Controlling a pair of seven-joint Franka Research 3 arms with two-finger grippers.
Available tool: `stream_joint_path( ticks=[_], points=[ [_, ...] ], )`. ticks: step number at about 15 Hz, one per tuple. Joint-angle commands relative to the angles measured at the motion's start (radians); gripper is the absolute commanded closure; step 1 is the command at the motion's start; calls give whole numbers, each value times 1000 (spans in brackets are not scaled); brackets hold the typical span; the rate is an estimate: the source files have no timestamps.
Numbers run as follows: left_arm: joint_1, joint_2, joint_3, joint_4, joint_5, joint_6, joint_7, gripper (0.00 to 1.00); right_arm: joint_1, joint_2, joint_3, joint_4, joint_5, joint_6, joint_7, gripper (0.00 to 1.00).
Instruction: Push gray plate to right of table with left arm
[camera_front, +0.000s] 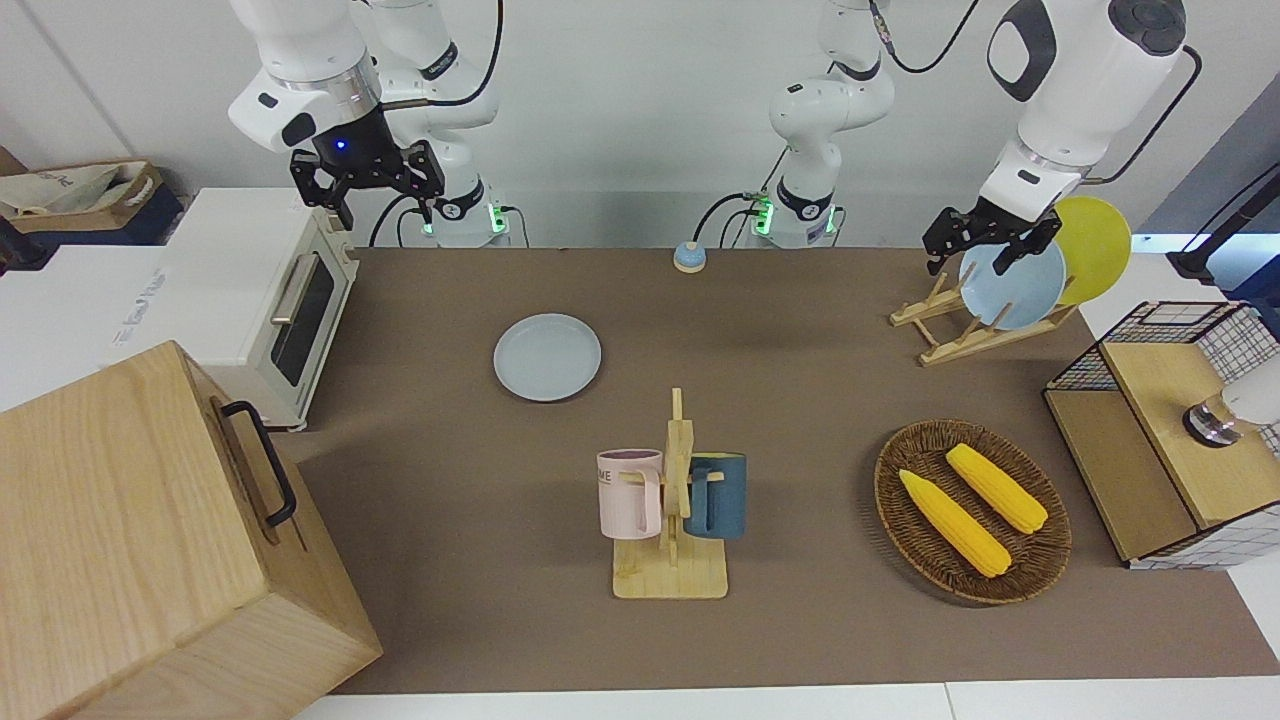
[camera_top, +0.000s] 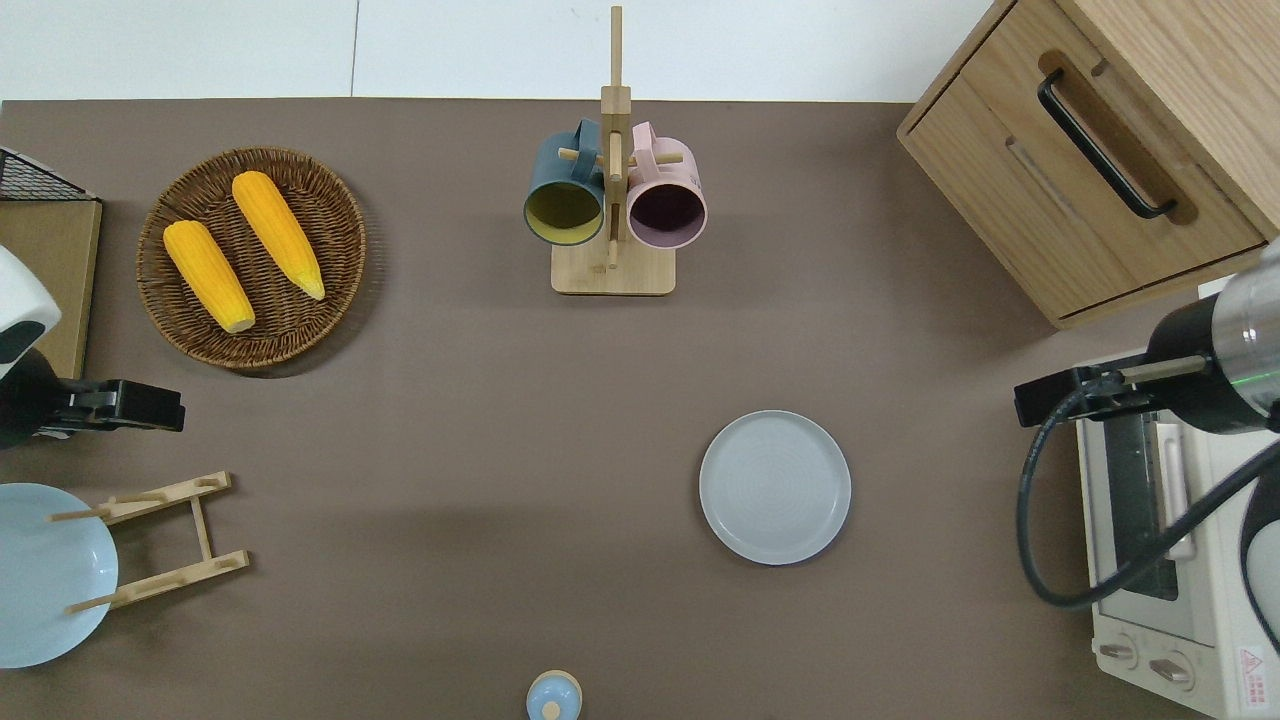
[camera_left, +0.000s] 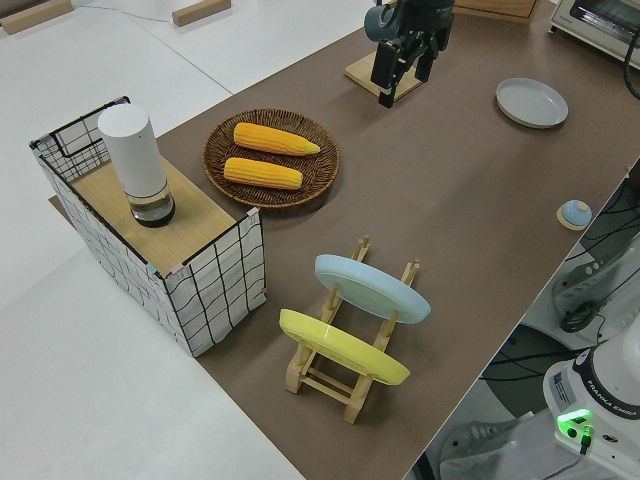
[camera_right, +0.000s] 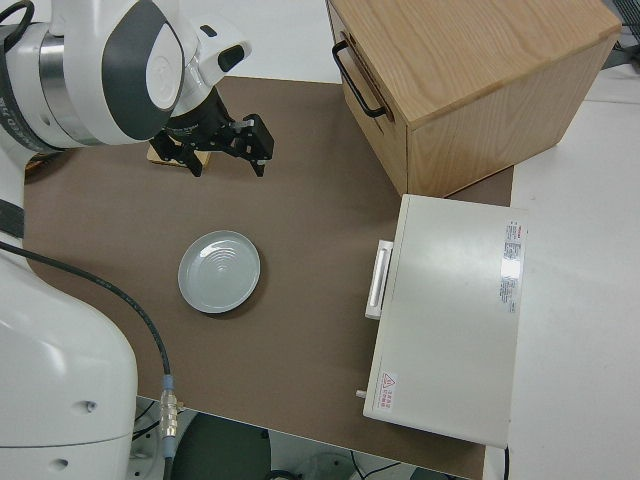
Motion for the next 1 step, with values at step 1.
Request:
stream_joint_path(
  ticks=[1],
  points=[
    [3, 7, 0, 19, 21, 9, 22, 9, -11, -8, 6, -1, 8, -12, -1, 17]
  ],
)
